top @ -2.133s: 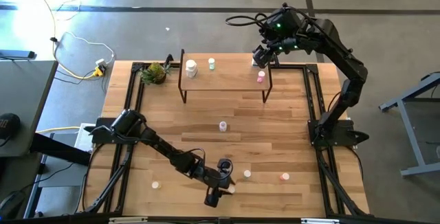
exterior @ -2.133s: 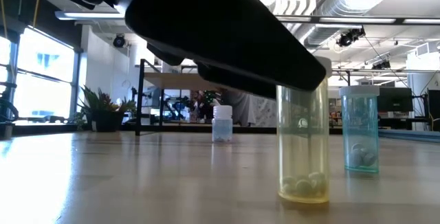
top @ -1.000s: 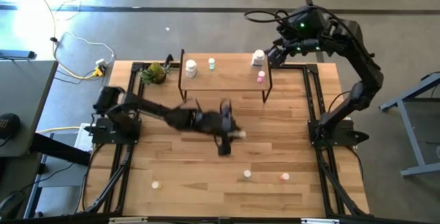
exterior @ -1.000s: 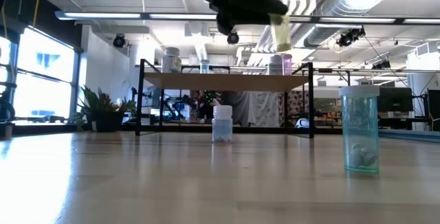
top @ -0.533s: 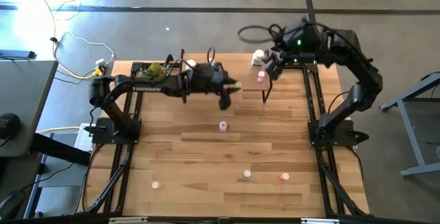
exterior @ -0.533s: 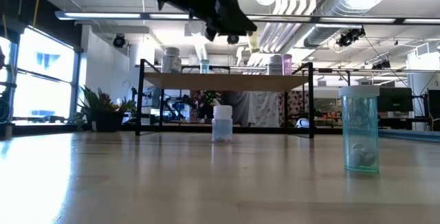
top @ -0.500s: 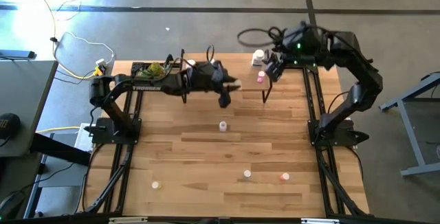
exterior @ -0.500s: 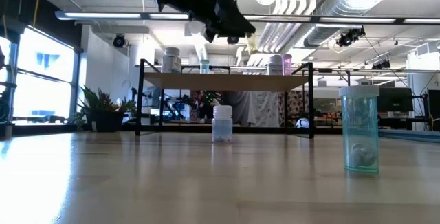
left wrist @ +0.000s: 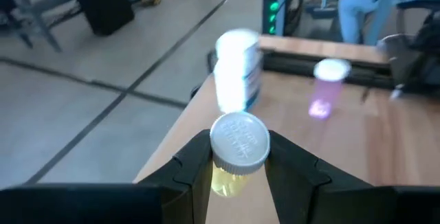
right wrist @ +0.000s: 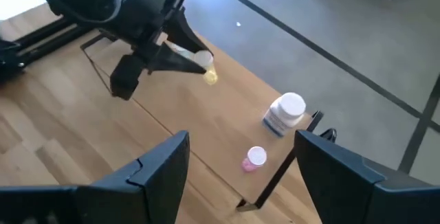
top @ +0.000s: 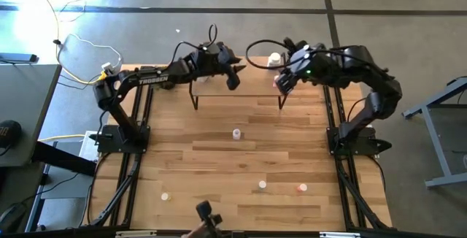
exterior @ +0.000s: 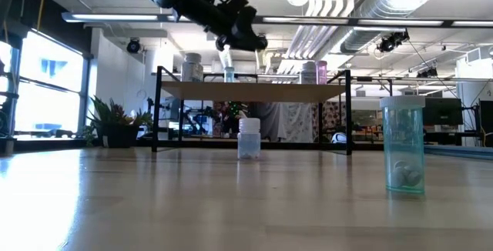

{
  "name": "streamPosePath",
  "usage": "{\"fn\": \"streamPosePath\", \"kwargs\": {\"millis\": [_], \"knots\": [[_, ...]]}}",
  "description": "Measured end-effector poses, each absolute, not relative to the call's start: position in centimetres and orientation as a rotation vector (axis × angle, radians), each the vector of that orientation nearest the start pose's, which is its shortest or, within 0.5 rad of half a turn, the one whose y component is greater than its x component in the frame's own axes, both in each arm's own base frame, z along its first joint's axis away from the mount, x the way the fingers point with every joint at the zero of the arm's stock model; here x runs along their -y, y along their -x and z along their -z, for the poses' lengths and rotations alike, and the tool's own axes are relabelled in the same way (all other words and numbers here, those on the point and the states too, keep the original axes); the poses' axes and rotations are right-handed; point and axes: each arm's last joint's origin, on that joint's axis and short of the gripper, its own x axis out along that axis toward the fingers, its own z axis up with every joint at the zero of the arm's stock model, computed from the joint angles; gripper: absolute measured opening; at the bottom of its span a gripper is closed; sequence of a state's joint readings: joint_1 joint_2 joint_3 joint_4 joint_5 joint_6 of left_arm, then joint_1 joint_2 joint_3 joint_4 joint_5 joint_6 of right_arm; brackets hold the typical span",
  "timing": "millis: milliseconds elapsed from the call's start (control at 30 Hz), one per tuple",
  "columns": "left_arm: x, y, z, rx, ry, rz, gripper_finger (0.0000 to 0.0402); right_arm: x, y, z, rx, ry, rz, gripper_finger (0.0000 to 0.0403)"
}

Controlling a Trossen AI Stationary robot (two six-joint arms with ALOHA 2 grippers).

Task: Pick and place medicine bottles onto shelf by color
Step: Put the right yellow pill bottle on the shelf

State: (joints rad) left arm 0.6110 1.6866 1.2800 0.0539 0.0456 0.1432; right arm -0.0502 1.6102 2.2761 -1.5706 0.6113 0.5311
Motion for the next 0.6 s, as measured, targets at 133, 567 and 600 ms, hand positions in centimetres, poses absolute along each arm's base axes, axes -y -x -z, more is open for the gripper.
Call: {"fn": "streamPosePath", "kwargs": {"millis": [133, 567, 600], "knots": [[-22.8, -31.5, -28.7, -0.408, 0.005, -0.530, 0.0108, 3.0, -25.8, -48.4, -0.722, -0.220, 0.846, 0.0254], [-21.0, -32.4, -28.0, -0.492, -0.009, -0.461, 0.0108, 3.4, -28.3, -46.7, -0.789, -0.196, 0.866, 0.0254], [-21.0, -32.4, -28.0, -0.492, -0.009, -0.459, 0.0108, 3.4, -28.3, -46.7, -0.786, -0.196, 0.872, 0.0254]]}}
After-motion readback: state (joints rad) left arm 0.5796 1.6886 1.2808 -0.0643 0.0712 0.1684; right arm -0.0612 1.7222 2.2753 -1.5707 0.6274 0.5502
